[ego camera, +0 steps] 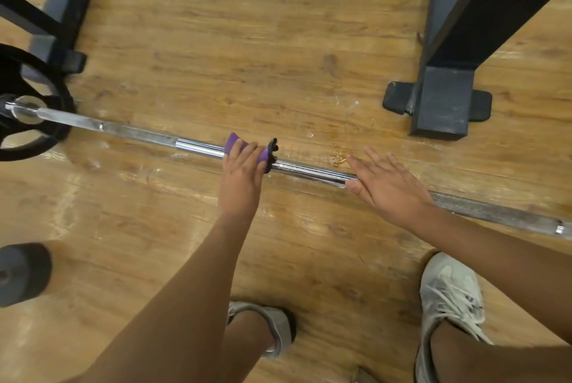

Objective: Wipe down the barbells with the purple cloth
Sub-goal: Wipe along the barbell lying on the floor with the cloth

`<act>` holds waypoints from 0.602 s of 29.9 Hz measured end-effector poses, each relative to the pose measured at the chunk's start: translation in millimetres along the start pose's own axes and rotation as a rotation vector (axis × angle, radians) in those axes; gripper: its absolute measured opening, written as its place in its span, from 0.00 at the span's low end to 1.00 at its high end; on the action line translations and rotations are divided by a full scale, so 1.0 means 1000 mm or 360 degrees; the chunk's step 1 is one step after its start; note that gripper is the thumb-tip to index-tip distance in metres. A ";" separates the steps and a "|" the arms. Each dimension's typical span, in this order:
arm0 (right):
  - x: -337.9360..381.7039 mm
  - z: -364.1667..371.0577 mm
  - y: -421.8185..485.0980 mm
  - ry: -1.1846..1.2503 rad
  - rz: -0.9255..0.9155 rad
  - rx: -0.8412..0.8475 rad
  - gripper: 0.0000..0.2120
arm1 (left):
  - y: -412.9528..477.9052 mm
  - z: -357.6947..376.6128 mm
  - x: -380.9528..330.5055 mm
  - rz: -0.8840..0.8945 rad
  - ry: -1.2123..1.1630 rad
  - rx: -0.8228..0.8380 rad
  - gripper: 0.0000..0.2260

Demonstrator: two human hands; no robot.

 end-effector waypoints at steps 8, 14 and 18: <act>-0.002 0.000 0.001 -0.0010 0.0003 -0.0016 0.38 | -0.011 0.006 -0.002 -0.0155 -0.0045 -0.0056 0.16; -0.004 0.002 0.003 0.0005 -0.0006 -0.0019 0.39 | -0.019 0.011 -0.005 -0.0191 -0.0051 -0.0090 0.18; -0.005 0.000 0.004 -0.0018 -0.0011 -0.0026 0.38 | -0.008 0.000 0.010 -0.0357 -0.0009 -0.0121 0.19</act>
Point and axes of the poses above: each hand's wrist, its own y-axis towards the middle knuckle, its own z-axis out of the palm, x = y × z, the point moved 5 cm from there along y, towards the middle knuckle, and after that the axes turned 9 degrees about -x, right-handed, at the moved point
